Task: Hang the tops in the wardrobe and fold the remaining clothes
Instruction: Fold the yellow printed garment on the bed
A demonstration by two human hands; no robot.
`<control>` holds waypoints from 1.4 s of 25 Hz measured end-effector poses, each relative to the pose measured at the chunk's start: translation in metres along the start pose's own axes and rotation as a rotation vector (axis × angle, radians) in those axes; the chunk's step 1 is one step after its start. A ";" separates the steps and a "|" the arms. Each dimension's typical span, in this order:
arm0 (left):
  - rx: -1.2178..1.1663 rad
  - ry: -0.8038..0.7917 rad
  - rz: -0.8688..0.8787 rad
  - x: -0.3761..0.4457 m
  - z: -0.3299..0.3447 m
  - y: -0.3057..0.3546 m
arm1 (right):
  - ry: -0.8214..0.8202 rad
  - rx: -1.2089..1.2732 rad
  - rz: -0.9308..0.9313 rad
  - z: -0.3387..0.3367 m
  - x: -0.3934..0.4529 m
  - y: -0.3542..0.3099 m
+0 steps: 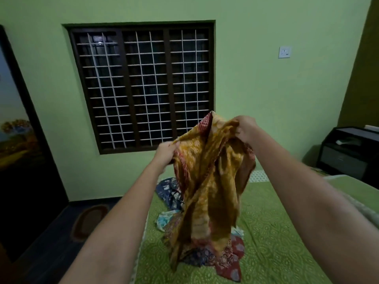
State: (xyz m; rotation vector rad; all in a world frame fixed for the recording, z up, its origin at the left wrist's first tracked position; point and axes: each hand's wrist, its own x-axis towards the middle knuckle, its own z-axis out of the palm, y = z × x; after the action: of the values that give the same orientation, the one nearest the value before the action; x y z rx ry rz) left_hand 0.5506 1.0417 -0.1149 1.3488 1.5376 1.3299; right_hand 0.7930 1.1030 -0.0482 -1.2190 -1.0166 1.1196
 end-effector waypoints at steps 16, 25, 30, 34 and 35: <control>0.184 0.221 0.016 0.050 -0.008 0.016 | -0.285 -0.286 0.529 0.049 -0.026 0.179; 0.562 -0.236 0.097 0.035 -0.048 -0.031 | -0.833 -0.702 -0.143 0.081 -0.024 0.032; -0.018 -0.638 -0.093 0.006 0.007 -0.015 | -0.874 -0.830 -0.267 0.075 -0.033 -0.004; -0.062 -0.578 -0.230 0.004 0.039 -0.022 | -0.507 -0.873 -0.458 0.044 -0.003 0.026; -0.016 -0.524 -0.194 0.008 0.050 -0.021 | -0.384 -0.917 -0.476 0.037 0.005 0.045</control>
State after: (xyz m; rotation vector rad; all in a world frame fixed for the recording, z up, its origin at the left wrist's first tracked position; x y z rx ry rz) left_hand 0.5903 1.0632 -0.1459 1.3614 1.2517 0.7845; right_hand 0.7540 1.1149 -0.0896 -1.3451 -2.1285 0.4931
